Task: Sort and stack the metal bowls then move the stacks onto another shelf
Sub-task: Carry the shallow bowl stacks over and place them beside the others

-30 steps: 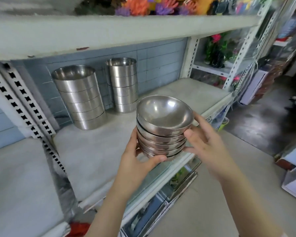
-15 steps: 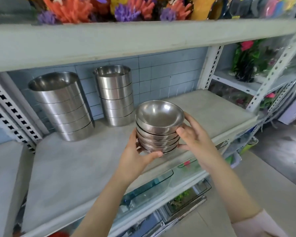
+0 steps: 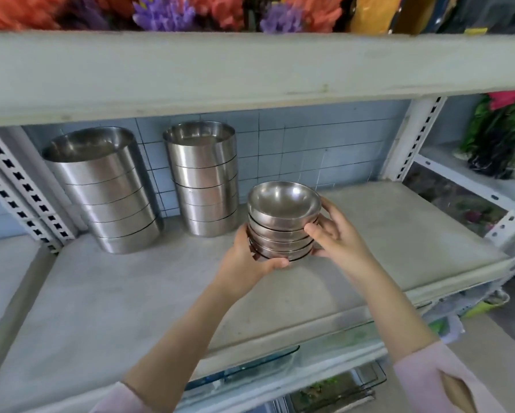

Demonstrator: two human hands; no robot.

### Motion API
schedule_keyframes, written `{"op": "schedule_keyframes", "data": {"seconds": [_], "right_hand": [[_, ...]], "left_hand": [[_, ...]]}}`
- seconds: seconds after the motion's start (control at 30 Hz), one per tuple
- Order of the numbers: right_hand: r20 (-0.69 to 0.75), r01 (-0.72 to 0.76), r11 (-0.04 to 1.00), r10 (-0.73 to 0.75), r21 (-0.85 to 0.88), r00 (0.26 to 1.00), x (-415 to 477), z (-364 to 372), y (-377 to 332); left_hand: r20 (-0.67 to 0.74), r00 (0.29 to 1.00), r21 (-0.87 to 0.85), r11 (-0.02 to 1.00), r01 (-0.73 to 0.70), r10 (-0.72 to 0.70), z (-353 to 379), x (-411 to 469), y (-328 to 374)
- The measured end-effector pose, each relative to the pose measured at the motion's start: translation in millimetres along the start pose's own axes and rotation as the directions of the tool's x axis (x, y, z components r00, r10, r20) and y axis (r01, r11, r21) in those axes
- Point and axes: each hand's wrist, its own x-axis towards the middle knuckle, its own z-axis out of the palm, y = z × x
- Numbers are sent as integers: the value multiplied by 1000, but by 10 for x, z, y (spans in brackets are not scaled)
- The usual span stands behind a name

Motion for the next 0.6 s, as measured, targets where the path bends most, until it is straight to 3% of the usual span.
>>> {"op": "schedule_keyframes", "data": {"seconds": [0.33,0.6], "right_hand": [[247,-53,998,55,-14,967,1011,-674,265],[360,5,997,20,-71,933,1501,-922,363]], "left_hand": [[-250,964,-21,996,91,-94,565,692,30],[-316,948,-18,999,36,-40,783,943,50]]}}
